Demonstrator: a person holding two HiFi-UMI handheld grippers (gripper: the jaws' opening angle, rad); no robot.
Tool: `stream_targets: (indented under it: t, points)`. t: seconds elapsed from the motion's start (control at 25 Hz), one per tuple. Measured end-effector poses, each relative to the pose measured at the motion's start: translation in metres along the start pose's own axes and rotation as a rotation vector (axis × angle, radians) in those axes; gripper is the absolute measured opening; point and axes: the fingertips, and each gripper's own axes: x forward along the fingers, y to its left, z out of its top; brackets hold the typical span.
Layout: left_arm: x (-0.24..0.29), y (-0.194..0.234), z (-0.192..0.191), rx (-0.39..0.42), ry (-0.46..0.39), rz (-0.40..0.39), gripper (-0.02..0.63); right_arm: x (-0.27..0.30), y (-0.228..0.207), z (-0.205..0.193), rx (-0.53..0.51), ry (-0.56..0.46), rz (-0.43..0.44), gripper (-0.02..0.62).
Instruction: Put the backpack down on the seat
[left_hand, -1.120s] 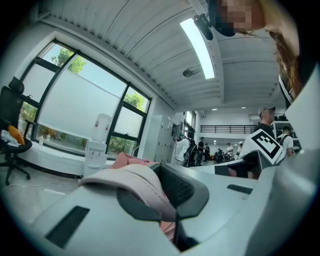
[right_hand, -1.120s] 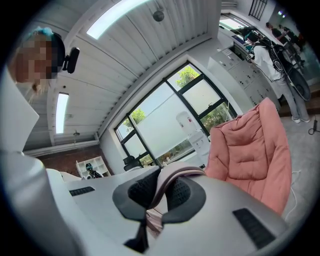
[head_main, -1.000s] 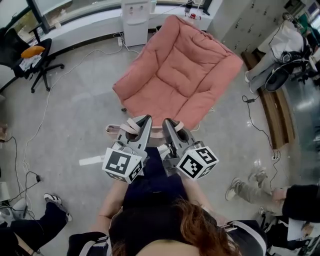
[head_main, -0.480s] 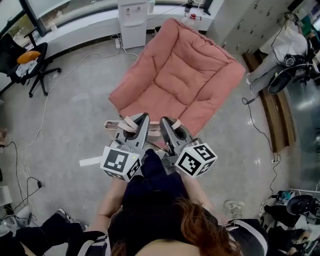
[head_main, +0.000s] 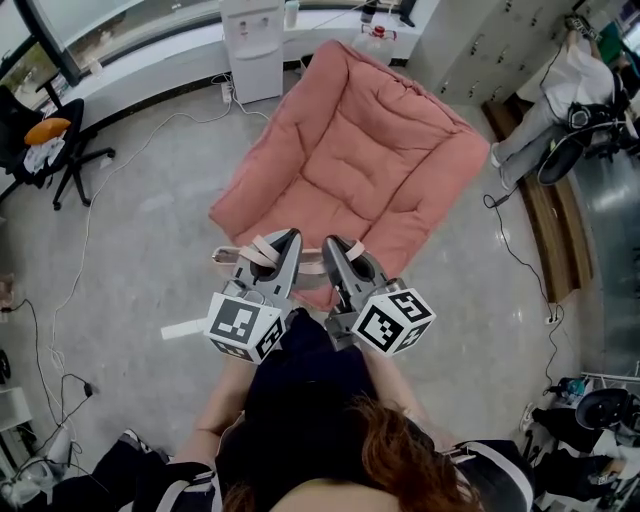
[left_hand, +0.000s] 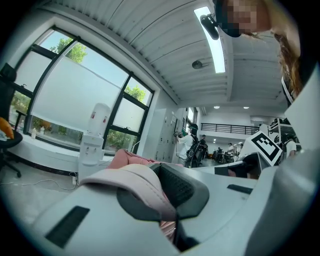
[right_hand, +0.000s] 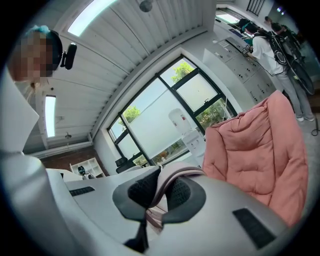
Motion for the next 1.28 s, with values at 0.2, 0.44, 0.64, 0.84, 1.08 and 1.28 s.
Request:
stream_targets:
  t: [0.2, 0.44, 0.64, 0.84, 1.08, 1.28]
  points:
    - [0.025, 0.01, -0.007, -0.011, 0.021, -0.026, 0.018, 0.015, -0.022, 0.006, 0.004, -0.017, -0.029, 0.038]
    - [0.052, 0.02, -0.015, -0.018, 0.025, -0.055, 0.018, 0.03, -0.048, 0.013, 0.01, -0.045, -0.052, 0.038]
    - [0.072, 0.022, -0.018, -0.013, 0.028, -0.078, 0.018, 0.034, -0.065, 0.02, 0.006, -0.053, -0.071, 0.038]
    - [0.086, 0.028, -0.017, -0.026, 0.038, -0.108, 0.018, 0.043, -0.075, 0.025, 0.028, -0.057, -0.09, 0.038]
    - [0.1, 0.034, -0.022, -0.045, 0.08, -0.16, 0.018, 0.049, -0.085, 0.023, 0.043, -0.058, -0.149, 0.038]
    - [0.111, 0.038, -0.026, -0.058, 0.109, -0.22, 0.018, 0.052, -0.093, 0.017, 0.061, -0.068, -0.219, 0.038]
